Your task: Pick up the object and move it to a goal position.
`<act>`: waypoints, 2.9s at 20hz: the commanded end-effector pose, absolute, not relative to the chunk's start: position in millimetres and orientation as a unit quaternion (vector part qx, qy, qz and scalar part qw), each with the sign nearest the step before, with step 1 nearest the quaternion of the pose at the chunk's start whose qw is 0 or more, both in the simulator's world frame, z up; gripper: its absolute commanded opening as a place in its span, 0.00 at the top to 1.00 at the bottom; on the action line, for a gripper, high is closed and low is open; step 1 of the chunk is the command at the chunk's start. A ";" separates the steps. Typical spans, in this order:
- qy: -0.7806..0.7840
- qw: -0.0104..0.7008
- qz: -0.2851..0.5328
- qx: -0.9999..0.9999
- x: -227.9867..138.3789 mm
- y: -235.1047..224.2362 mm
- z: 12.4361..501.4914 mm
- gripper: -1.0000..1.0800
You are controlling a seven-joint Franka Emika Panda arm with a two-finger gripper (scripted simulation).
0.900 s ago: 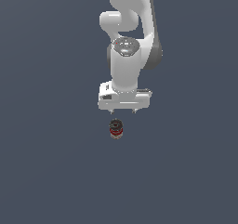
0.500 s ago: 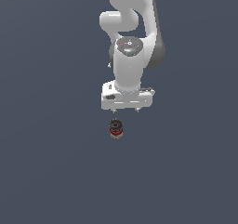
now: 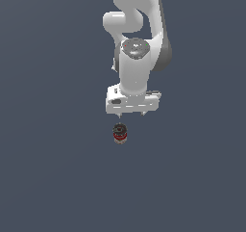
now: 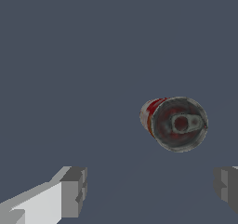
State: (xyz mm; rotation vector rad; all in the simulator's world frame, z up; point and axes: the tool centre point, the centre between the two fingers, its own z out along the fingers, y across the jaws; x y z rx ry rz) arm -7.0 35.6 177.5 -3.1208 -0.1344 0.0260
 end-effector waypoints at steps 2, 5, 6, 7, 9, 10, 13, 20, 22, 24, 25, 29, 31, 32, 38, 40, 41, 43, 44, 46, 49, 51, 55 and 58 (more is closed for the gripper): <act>-0.048 0.008 0.007 -0.999 -1.7 26.7 168.4 0.04; -0.055 0.005 0.005 -0.998 5.7 14.4 156.0 0.04; -0.058 0.004 0.004 -0.998 8.3 9.7 151.1 0.04; -0.060 0.004 0.003 -0.998 10.7 5.3 146.7 0.04; -0.065 0.002 0.002 -0.998 14.4 -2.0 139.2 0.04; -0.067 0.002 0.001 -0.998 15.8 -5.1 136.1 0.04; -0.070 0.000 0.000 -0.998 18.8 -11.4 129.6 0.04; -0.070 0.000 0.001 -0.998 18.7 -13.0 124.6 0.04; -0.070 0.000 0.001 -0.998 18.6 -12.9 118.2 0.04; -0.071 0.000 0.000 -0.998 18.4 -13.0 108.5 0.04; -0.071 0.000 0.000 -0.998 18.3 -13.3 102.3 0.04; -0.071 0.000 0.000 -0.997 18.2 -13.5 83.8 0.04; -0.071 0.000 0.000 -0.997 18.6 -13.5 79.1 0.04; -0.071 0.000 0.000 -0.997 19.0 -13.6 77.8 0.04; -0.071 0.000 0.000 -0.997 19.6 -13.6 77.3 1.00; -0.071 0.000 0.000 -0.997 19.6 -13.6 77.3 1.00; -0.071 0.000 0.000 -0.997 19.6 -13.6 77.3 1.00; -0.071 0.000 0.000 -0.997 19.6 -13.6 77.3 1.00; -0.071 0.000 0.000 -0.997 19.6 -13.6 77.3 1.00; -0.071 0.000 0.001 -0.997 18.8 -13.7 78.2 1.00; -0.071 0.000 0.001 -0.997 17.4 -12.9 81.4 1.00; -0.071 0.000 0.001 -0.997 15.5 -11.9 85.7 1.00; -0.071 0.000 0.001 -0.997 9.5 -8.5 99.6 1.00; -0.071 0.000 0.001 -0.997 2.9 -4.7 114.7 1.00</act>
